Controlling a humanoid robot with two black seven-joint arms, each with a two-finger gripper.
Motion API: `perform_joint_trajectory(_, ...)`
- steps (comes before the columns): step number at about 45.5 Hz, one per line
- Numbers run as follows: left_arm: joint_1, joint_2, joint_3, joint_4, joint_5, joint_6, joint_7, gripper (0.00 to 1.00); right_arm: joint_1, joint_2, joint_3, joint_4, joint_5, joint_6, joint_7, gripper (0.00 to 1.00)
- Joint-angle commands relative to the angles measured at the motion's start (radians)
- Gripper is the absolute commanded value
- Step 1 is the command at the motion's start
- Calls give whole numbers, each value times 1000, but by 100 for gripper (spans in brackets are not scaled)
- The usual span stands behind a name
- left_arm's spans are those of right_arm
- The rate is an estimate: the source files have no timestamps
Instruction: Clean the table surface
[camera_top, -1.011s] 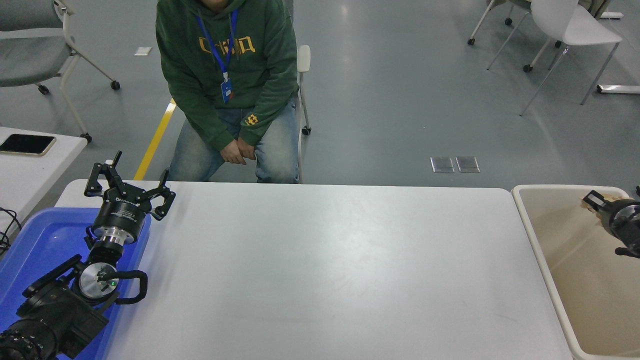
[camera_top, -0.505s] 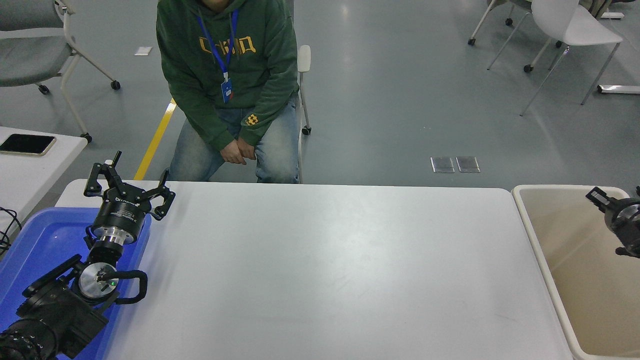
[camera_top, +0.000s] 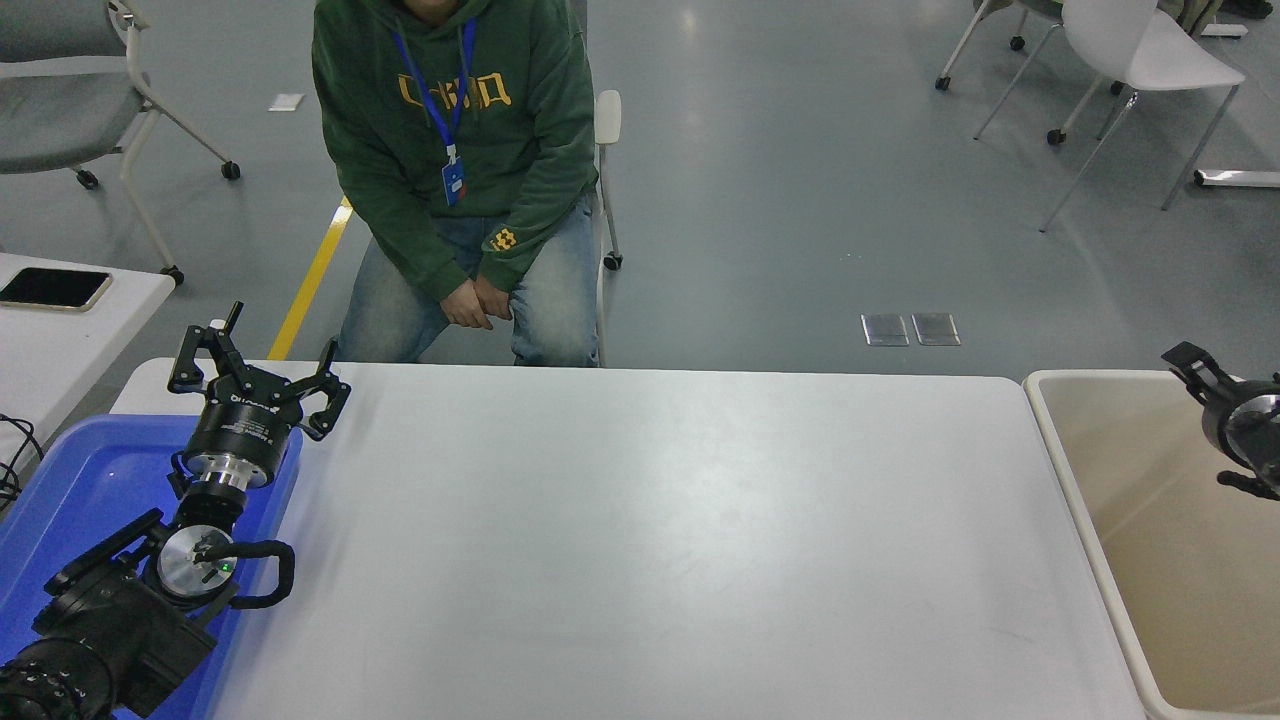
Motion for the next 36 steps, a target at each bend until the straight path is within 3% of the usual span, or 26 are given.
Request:
perform_joint_trajectory(1, 1, 0, 0, 0, 0, 0, 0, 100, -2, -65, 249, 202, 7, 0, 2, 100)
perform_joint_trajectory(21, 1, 0, 0, -2, 0, 0, 0, 100, -62, -75, 554, 548, 65, 43, 4, 100)
perform_joint_trajectory(36, 1, -1, 0, -2, 2, -2, 0, 100, -159, 88, 637, 586, 203, 52, 19, 100)
